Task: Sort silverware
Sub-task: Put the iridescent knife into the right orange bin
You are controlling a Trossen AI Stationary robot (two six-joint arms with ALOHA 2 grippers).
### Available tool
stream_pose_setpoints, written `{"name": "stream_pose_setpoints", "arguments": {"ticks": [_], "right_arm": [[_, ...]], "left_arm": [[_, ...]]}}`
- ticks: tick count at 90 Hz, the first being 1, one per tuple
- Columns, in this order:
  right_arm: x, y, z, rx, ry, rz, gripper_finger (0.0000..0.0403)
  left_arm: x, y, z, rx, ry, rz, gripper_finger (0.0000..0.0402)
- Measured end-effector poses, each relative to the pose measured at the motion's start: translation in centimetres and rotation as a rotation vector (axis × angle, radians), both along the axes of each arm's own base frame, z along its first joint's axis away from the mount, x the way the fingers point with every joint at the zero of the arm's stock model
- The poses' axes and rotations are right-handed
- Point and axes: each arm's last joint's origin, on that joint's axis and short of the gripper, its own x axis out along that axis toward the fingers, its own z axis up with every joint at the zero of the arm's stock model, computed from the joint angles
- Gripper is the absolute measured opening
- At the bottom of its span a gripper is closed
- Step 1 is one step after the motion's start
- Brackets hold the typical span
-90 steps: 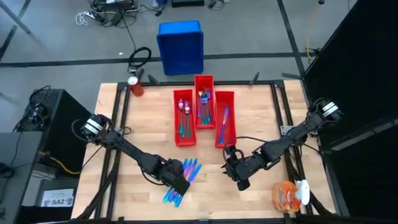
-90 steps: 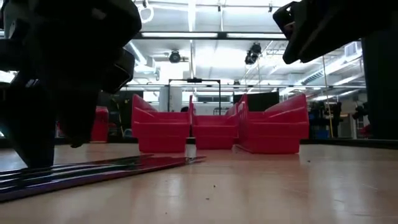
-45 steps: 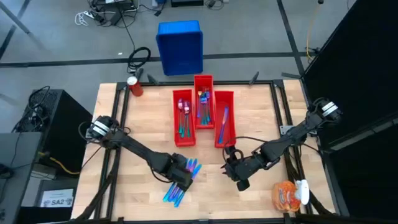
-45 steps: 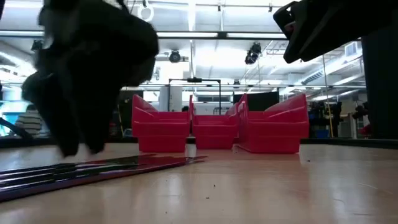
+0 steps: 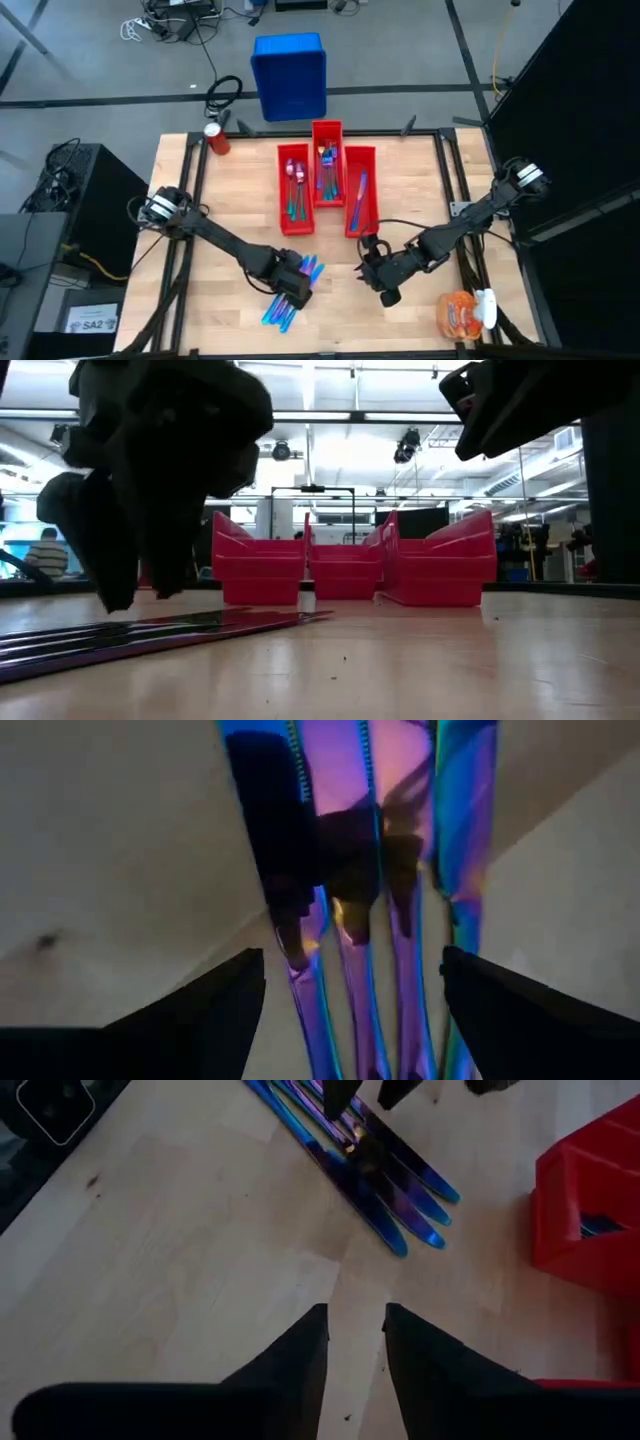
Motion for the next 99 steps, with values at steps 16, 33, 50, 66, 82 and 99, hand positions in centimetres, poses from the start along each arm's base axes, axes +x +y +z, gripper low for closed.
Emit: {"name": "stream_pose_setpoints", "arguments": {"ticks": [16, 33, 50, 66, 82, 99], "right_arm": [[0.0, 0.0, 0.0, 0.001, -0.001, 0.000, 0.0092], [0.0, 0.0, 0.0, 0.005, 0.001, -0.005, 0.0096], [0.0, 0.0, 0.0, 0.006, 0.001, -0.007, 0.0100], [0.0, 0.0, 0.0, 0.009, 0.002, -0.009, 0.0100], [0.0, 0.0, 0.0, 0.009, 0.003, -0.010, 0.0092], [0.0, 0.0, 0.0, 0.008, 0.004, -0.010, 0.0091]], "left_arm": [[0.4, -0.3, -1.5, -0.039, 0.055, -0.014, 0.0282], [0.5, -0.6, -2.7, -0.053, 0.099, -0.024, 0.0282], [-0.1, -0.2, -2.9, -0.013, 0.190, -0.017, 0.0281], [-1.1, 0.4, -3.0, 0.035, 0.308, 0.001, 0.0282], [-0.9, 0.4, -3.1, 0.038, 0.286, -0.012, 0.0282], [0.0, 0.0, -1.6, 0.039, 0.278, -0.045, 0.0282]]}}
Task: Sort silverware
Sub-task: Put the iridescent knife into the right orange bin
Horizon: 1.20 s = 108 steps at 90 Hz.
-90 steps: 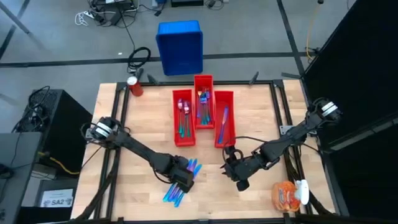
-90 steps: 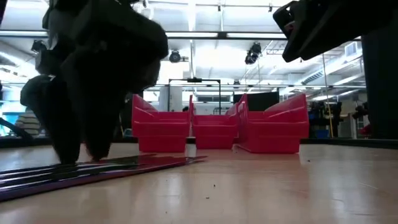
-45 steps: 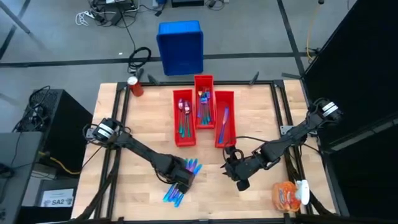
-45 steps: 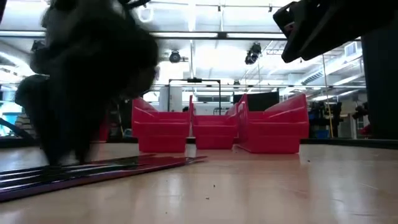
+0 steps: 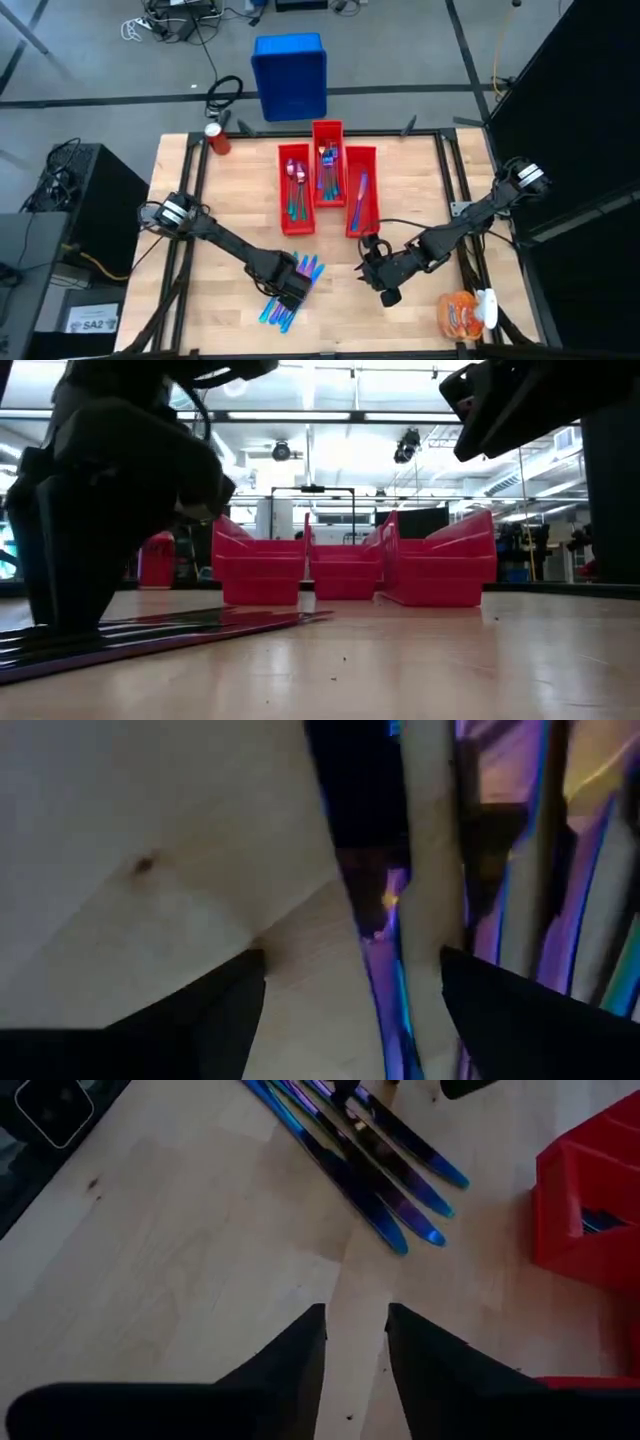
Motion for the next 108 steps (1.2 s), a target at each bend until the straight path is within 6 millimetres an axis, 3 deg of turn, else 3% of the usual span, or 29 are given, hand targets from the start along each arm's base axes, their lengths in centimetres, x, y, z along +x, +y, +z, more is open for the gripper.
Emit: {"name": "stream_pose_setpoints", "arguments": {"ticks": [21, 40, 53, 77, 108], "right_arm": [[0.0, 0.0, 0.0, 0.001, -0.001, -0.001, 0.0098], [0.0, 0.0, 0.0, 0.000, -0.001, -0.002, 0.0103], [0.0, 0.0, 0.0, 0.000, 0.001, -0.002, 0.0099], [0.0, -0.1, 0.0, 0.000, 0.000, -0.003, 0.0095], [0.1, -0.1, 0.0, 0.006, 0.000, -0.011, 0.0105]], "left_arm": [[1.7, -0.4, 3.6, 0.095, -0.086, -0.020, 0.0282], [2.2, -0.7, 4.2, 0.092, -0.134, -0.006, 0.0282], [2.2, -0.8, 3.3, 0.115, -0.095, 0.011, 0.0282], [2.9, -1.6, -0.4, 0.054, 0.008, -0.024, 0.0282], [2.3, -1.7, -0.2, 0.069, 0.056, -0.011, 0.0282]]}}
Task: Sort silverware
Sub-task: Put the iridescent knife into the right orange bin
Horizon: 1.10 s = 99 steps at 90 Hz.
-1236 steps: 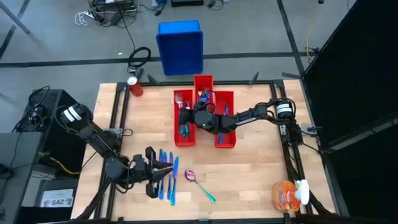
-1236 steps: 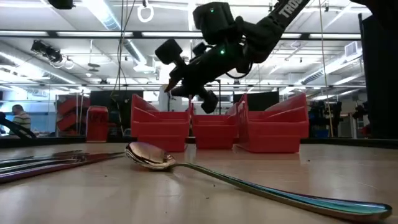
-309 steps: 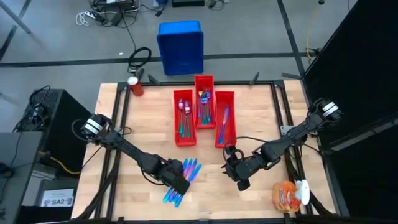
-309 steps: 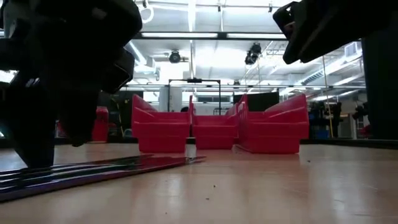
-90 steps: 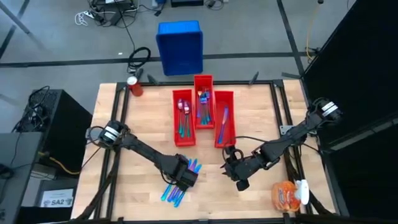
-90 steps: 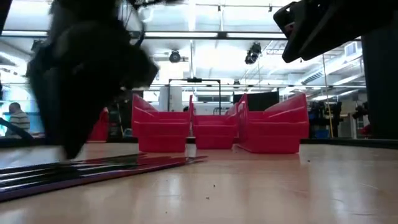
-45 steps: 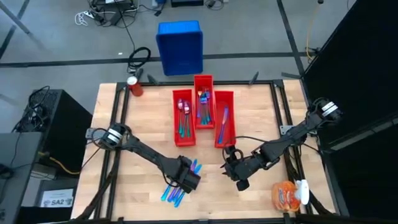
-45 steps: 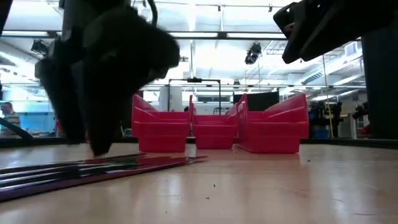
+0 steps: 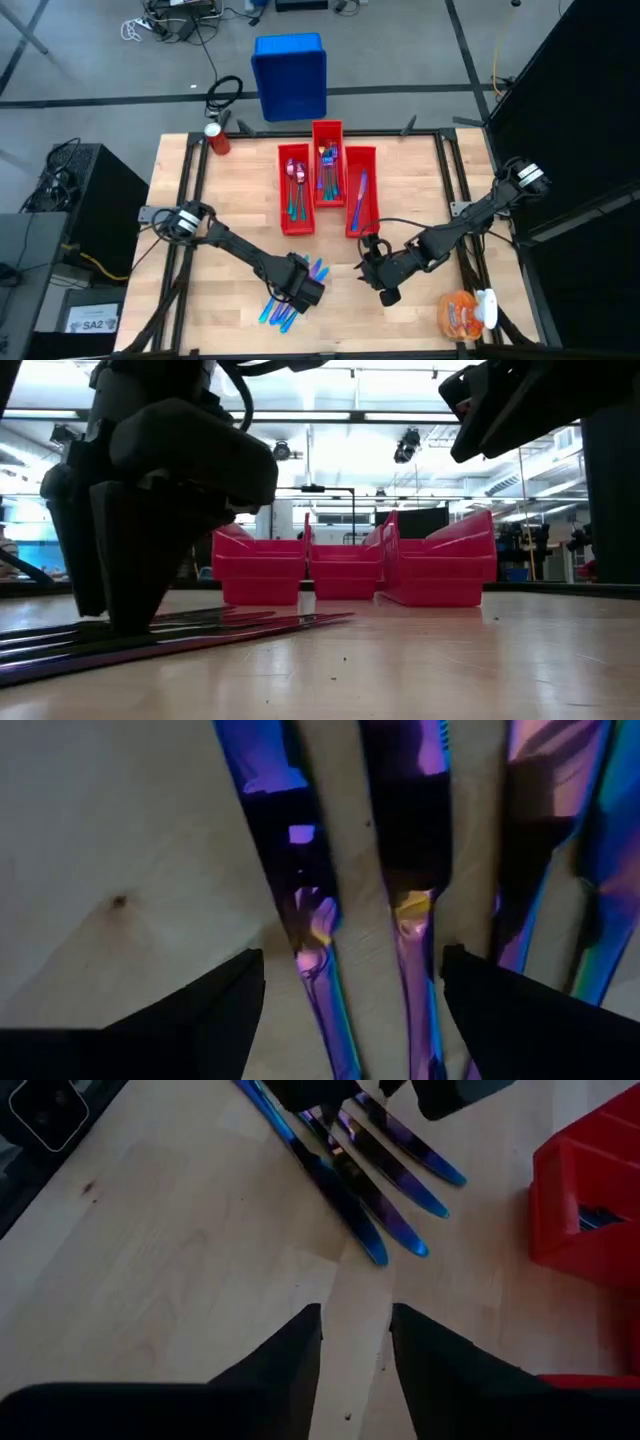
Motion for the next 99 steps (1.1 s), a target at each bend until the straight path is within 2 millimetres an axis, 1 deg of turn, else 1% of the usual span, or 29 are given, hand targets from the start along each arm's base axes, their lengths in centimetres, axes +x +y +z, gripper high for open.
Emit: {"name": "stream_pose_setpoints", "arguments": {"ticks": [15, 37, 69, 99], "right_arm": [[0.0, 0.0, 0.0, -0.001, 0.001, 0.000, 0.0099], [0.0, 0.0, 0.0, -0.001, 0.002, 0.000, 0.0090], [0.0, 0.0, 0.0, -0.004, 0.006, 0.001, 0.0088], [-0.1, -0.1, -0.1, -0.008, 0.015, 0.000, 0.0087]], "left_arm": [[-0.3, -0.5, -0.1, 0.000, 0.002, -0.039, 0.0282], [-0.4, -0.6, -0.2, -0.013, 0.006, -0.063, 0.0282], [-0.7, -0.5, -1.6, -0.064, -0.027, -0.069, 0.0282], [-0.8, -0.8, -1.7, -0.038, -0.071, -0.100, 0.0282]]}}
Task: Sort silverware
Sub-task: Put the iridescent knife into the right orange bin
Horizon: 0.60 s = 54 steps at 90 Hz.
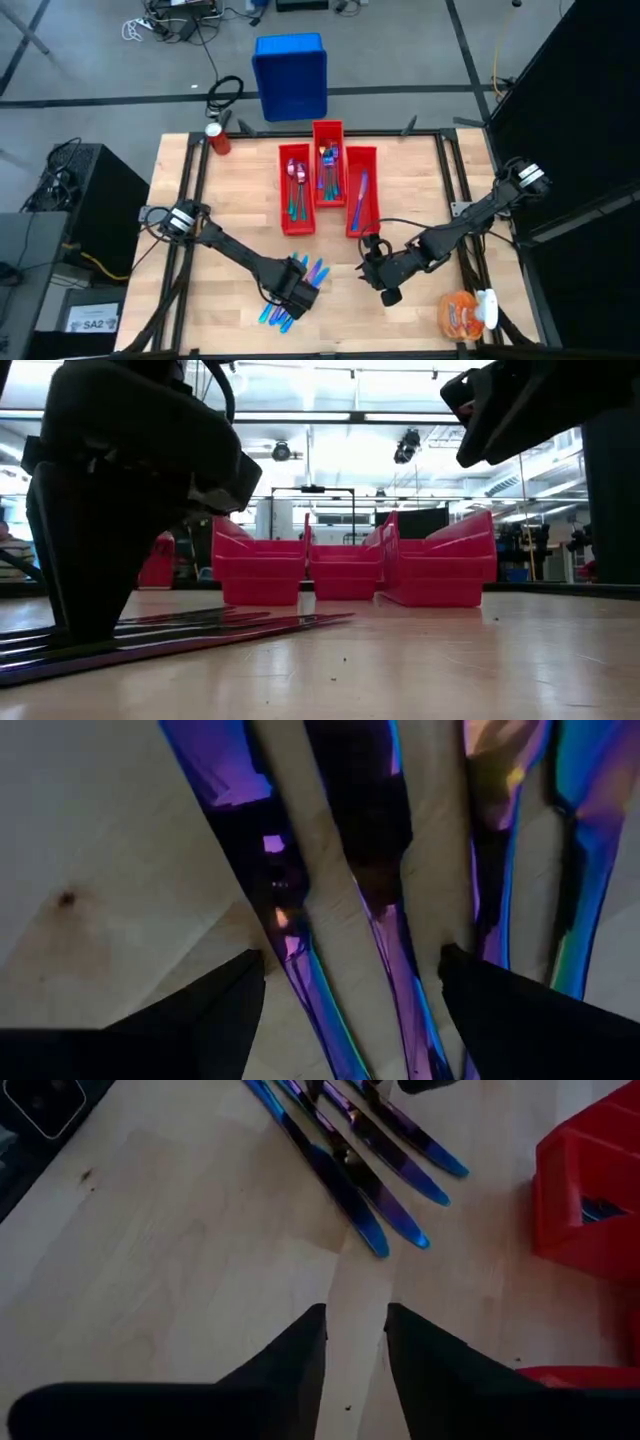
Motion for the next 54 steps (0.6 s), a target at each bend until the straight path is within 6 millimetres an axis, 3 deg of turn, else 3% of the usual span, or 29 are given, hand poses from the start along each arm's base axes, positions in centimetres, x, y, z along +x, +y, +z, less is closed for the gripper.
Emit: {"name": "stream_pose_setpoints", "arguments": {"ticks": [15, 54], "right_arm": [[0.00, 0.00, 0.00, 0.000, 0.000, 0.000, 0.0085], [0.01, 0.01, 0.01, -0.004, -0.002, 0.006, 0.0083]], "left_arm": [[-0.01, 0.02, 0.01, 0.018, -0.003, 0.034, 0.0262], [0.03, 0.17, 0.05, 0.065, -0.023, 0.040, 0.0110]]}}
